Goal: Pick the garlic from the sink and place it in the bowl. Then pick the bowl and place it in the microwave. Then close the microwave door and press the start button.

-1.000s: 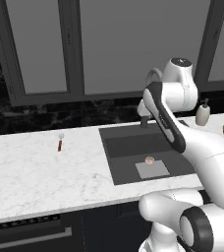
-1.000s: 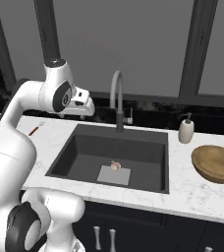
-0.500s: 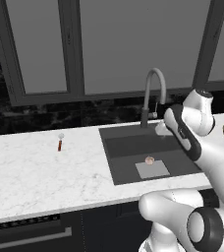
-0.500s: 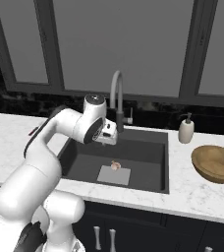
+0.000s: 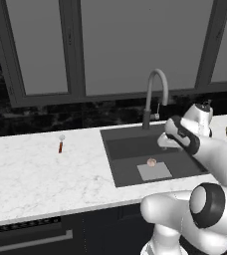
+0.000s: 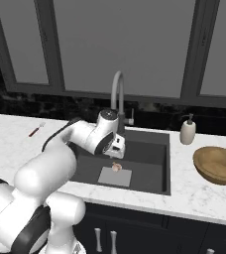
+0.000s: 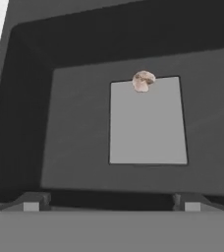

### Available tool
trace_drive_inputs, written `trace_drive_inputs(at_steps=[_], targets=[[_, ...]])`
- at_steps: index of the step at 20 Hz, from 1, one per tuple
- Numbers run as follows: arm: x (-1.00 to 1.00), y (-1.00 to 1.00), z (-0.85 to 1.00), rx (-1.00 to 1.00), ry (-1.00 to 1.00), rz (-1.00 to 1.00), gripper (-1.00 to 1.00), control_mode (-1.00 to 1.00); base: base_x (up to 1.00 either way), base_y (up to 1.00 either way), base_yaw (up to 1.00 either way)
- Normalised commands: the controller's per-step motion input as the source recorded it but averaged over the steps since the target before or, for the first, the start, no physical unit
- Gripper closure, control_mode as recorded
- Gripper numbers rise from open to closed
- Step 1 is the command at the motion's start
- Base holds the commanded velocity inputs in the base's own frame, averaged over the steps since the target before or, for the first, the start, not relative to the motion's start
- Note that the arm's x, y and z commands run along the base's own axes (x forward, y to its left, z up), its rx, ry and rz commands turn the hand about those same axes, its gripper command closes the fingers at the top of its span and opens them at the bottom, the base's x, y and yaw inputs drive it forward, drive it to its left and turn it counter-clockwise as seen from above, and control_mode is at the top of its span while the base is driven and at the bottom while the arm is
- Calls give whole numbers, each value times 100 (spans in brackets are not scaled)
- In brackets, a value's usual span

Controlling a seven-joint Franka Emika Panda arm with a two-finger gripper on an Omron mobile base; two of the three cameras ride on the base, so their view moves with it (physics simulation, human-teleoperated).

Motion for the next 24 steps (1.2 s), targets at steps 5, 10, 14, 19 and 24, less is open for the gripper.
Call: trace_drive_inputs(at_steps=[5,10,14,19,24], targets=[[21,-3,-64,0,2,0,-100,-100,0,0,0],[29,-1,-60,1,1,0,-100,-100,0,0,0],[36,-4,-40,4,1,0,-100,-100,0,0,0],[40,-1,-44,2,4,0,-100,-100,0,0,0],[47,-1,-29,1,1,0,-100,-100,0,0,0]])
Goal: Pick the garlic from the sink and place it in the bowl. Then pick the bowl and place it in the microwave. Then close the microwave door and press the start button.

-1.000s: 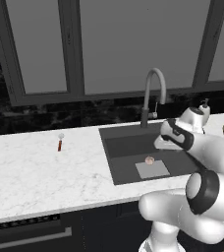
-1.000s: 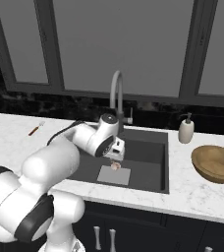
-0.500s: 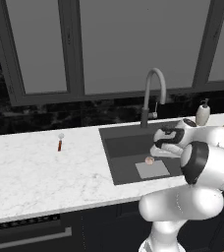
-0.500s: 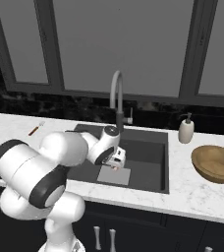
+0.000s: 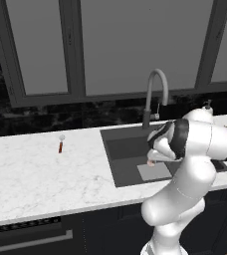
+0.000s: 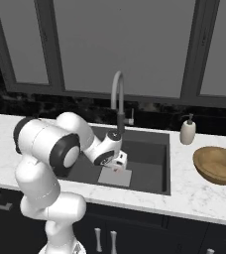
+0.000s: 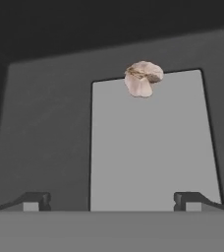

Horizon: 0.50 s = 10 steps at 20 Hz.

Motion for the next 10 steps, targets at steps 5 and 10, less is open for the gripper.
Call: trace_drive_inputs(at_steps=[5,10], targets=[[45,-5,-23,1,0,0,-100,-100,0,0,0],[46,-12,-31,2,1,0,-100,-100,0,0,0]])
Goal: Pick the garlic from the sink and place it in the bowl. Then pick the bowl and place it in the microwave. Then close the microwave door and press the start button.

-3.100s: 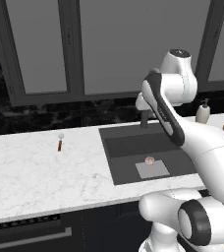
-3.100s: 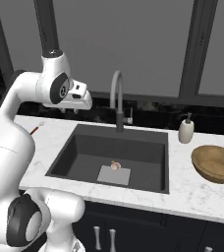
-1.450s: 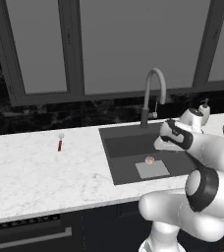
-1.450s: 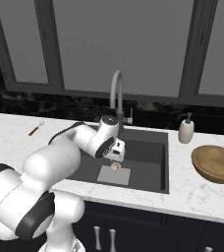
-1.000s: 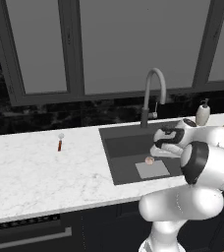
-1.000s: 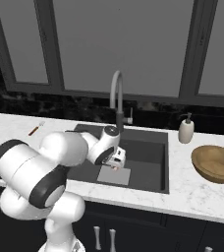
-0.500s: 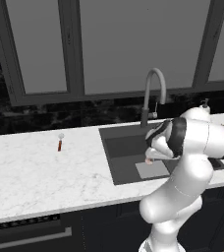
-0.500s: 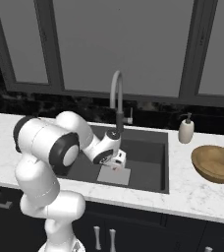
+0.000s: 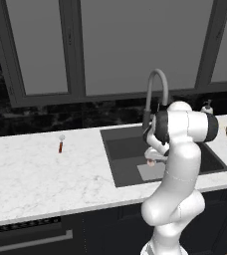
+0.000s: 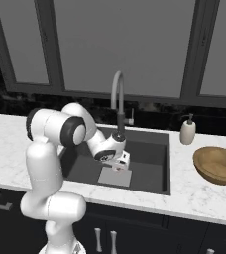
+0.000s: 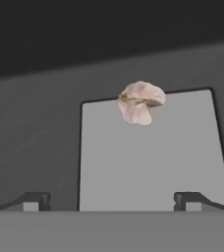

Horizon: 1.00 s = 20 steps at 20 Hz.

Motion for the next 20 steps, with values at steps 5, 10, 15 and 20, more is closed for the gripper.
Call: trace_drive_inputs(at_steps=[5,10,15,20], targets=[[46,-18,-40,3,3,0,-100,-100,0,0,0],[46,-6,-43,1,4,0,-100,-100,0,0,0],[37,0,-32,0,5,0,-100,-100,0,0,0],[33,0,-24,1,4,0,-100,-100,0,0,0]])
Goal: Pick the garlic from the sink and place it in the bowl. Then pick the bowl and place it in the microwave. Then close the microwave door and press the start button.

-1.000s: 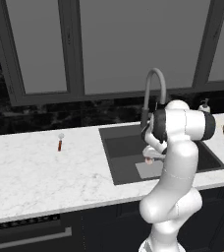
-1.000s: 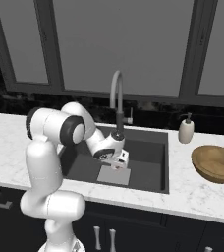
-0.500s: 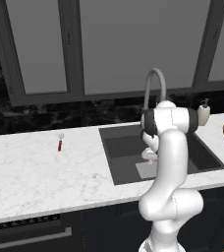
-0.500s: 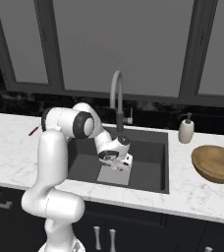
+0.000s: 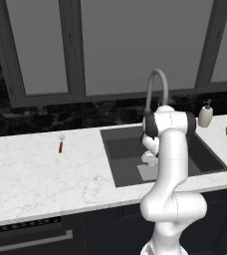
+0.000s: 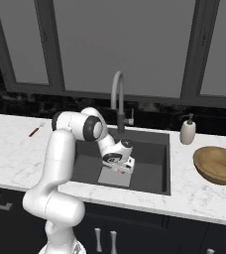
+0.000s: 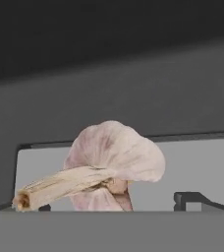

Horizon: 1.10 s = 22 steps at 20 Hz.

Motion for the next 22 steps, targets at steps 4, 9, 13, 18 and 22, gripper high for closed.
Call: trace_drive_inputs(at_steps=[4,9,13,18,22], targets=[[36,0,-15,1,1,0,-100,-100,0,0,0],[30,0,-4,1,0,0,-100,-100,0,0,0],[23,8,-7,0,0,0,-100,-100,0,0,0],[15,16,0,0,0,0,-100,-100,0,0,0],[14,22,0,0,0,0,-100,-100,0,0,0]])
